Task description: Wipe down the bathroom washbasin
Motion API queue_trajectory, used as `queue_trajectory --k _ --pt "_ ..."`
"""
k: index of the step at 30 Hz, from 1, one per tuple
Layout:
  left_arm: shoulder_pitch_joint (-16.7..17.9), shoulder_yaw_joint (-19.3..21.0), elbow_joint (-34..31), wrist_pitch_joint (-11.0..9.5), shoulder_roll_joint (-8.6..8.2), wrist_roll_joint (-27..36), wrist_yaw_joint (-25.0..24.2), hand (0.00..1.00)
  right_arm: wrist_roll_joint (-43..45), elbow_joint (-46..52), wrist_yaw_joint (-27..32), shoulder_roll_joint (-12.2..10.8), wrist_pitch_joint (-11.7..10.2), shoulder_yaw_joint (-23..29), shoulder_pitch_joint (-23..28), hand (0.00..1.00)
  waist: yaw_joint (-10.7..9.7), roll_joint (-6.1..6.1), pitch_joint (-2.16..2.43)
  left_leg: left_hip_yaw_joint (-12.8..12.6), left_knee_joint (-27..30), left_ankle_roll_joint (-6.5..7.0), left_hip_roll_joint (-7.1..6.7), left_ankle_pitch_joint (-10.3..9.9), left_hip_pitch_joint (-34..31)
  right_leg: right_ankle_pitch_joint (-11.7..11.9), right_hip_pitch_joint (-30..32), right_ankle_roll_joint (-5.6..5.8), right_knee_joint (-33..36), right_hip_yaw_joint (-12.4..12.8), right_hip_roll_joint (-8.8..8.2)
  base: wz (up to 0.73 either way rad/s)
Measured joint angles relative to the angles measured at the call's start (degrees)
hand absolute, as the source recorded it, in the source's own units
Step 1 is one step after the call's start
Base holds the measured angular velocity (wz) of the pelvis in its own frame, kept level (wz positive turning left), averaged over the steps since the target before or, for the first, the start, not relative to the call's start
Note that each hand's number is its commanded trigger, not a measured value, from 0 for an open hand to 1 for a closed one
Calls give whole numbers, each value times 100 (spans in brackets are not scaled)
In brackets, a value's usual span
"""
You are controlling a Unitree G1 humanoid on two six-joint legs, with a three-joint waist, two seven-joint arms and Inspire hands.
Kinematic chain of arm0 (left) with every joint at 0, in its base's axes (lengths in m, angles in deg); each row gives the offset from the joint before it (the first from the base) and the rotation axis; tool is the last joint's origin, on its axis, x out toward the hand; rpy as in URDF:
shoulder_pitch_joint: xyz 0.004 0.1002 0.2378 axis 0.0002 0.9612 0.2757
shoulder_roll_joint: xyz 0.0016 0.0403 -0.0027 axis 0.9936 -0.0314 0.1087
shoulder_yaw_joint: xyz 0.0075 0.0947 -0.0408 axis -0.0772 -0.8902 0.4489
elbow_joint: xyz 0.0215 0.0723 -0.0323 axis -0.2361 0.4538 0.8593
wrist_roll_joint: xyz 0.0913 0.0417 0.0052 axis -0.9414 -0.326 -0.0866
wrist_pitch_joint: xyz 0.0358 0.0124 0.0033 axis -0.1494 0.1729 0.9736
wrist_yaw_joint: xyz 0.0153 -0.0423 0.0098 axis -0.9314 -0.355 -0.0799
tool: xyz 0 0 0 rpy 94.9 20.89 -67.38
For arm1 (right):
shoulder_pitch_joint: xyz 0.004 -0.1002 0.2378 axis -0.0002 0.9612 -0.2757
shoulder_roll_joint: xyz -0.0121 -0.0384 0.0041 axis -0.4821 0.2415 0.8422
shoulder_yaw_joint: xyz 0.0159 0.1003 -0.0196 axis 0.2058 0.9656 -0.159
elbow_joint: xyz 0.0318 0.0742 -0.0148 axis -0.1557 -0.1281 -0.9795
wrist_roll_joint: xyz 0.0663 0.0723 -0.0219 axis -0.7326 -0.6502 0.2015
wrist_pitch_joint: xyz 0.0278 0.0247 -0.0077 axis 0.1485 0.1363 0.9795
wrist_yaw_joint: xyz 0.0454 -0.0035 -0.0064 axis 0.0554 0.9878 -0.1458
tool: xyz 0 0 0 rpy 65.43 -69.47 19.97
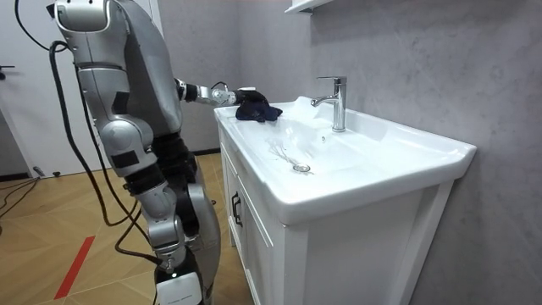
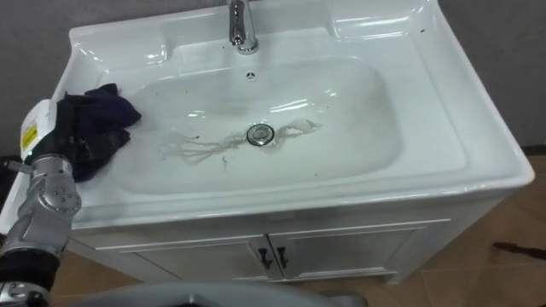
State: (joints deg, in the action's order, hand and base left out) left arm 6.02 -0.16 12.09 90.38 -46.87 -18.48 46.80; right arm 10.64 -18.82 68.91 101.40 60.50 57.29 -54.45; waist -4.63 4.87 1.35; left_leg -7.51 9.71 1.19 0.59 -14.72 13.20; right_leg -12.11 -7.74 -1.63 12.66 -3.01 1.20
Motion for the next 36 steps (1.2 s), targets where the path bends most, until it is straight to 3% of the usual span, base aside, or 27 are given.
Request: queue_trajectory --k 14,26,30,32,36 --pt "-16 118 34 4 21 174 -1 100 77 -6 98 0 7 -4 -144 0 3 -1 -2 17 -4 1 1 0 -47 -36 42 -1 0 -25 -16 0" --pt "-134 85 4 4 15 992 -15 100 -3 129 100 -1 -33 -36 -256 0 15 -5 -11 319 21 1 -54 1 -153 -127 71 5 59 -277 -104 11" --pt "-166 14 -312 94 9 996 -28 100 -328 140 114 5 -246 -256 -291 0 35 -46 -50 433 70 0 -63 1 -255 -144 71 -3 18 -359 -100 18" --pt "-69 -35 -722 248 5 989 -21 100 -617 146 174 6 -277 -293 -289 0 61 -64 -123 484 99 0 -61 1 -349 -141 100 -7 -34 -400 -95 16" --pt "64 -54 -1205 323 -132 946 50 100 -704 42 281 2 -502 -363 -286 0 67 -75 -153 614 158 -1 -85 2 -479 -123 132 -5 -97 -548 -98 19"
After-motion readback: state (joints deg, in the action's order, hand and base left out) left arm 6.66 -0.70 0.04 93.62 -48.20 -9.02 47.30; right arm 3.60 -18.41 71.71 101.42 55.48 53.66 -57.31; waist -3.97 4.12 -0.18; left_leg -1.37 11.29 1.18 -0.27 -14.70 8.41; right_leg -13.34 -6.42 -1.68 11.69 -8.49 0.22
